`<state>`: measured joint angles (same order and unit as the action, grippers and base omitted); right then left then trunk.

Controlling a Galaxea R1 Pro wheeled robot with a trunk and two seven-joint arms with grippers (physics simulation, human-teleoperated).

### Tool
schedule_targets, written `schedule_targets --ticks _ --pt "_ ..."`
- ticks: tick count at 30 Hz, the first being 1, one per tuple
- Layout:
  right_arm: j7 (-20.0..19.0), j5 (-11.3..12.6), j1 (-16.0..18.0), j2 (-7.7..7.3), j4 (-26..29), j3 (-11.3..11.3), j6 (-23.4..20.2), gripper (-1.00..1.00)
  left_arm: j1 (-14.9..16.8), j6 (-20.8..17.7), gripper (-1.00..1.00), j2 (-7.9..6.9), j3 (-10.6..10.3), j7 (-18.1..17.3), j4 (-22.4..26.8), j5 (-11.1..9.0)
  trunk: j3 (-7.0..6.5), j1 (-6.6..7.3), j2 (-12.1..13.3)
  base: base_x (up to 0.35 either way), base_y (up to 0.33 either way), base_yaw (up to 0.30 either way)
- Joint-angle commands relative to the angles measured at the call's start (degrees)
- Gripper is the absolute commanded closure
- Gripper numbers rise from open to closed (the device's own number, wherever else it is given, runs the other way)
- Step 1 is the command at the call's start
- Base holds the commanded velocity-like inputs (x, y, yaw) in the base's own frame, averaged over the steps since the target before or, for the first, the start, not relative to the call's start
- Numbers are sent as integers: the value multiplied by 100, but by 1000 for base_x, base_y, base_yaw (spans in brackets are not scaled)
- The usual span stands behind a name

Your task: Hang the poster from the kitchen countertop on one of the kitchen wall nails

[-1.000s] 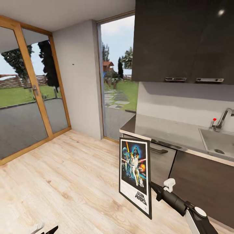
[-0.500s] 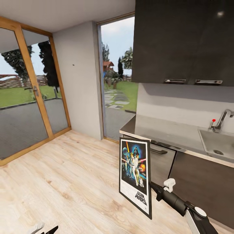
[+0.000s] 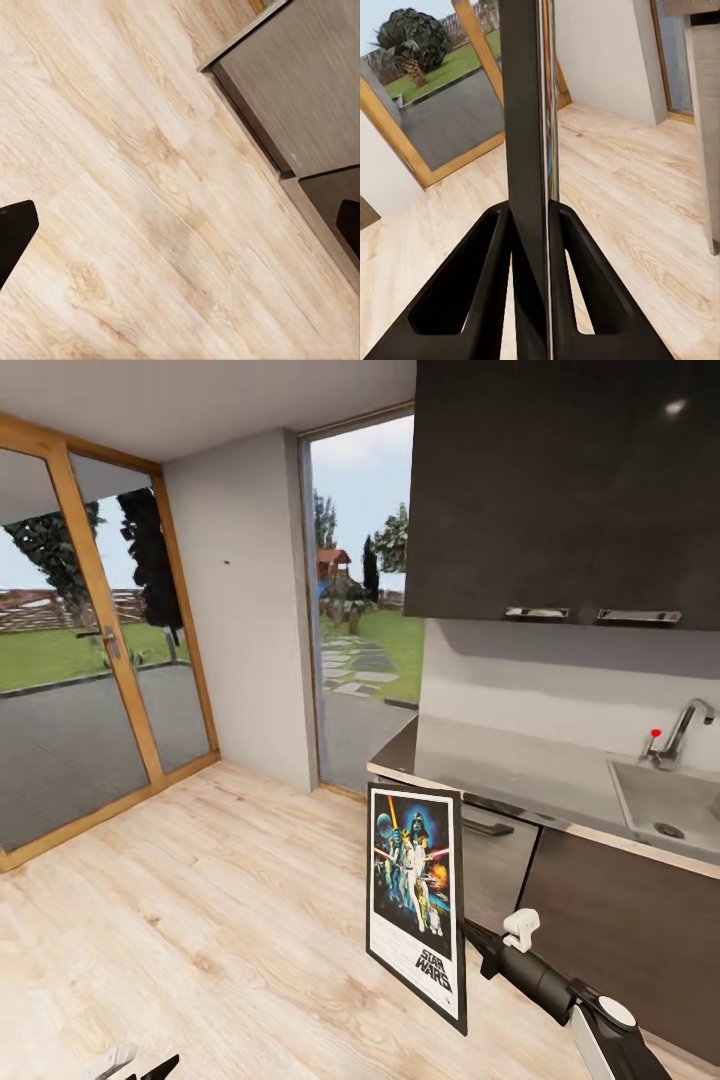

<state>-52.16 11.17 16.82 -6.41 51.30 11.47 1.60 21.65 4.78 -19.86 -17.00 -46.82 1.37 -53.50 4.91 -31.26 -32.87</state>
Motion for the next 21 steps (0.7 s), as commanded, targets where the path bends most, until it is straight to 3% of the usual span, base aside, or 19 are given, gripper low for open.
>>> schedule_targets --ticks 1,21 --pt "-31 25 6 0 -6 4 4 100 5 50 -100 -1 -49 -9 -5 -20 -8 20 32 0 0 0" --pt "-31 24 6 0 -6 4 7 100 5 50 -100 -1 -49 -11 -5 -20 -367 460 834 0 0 0"
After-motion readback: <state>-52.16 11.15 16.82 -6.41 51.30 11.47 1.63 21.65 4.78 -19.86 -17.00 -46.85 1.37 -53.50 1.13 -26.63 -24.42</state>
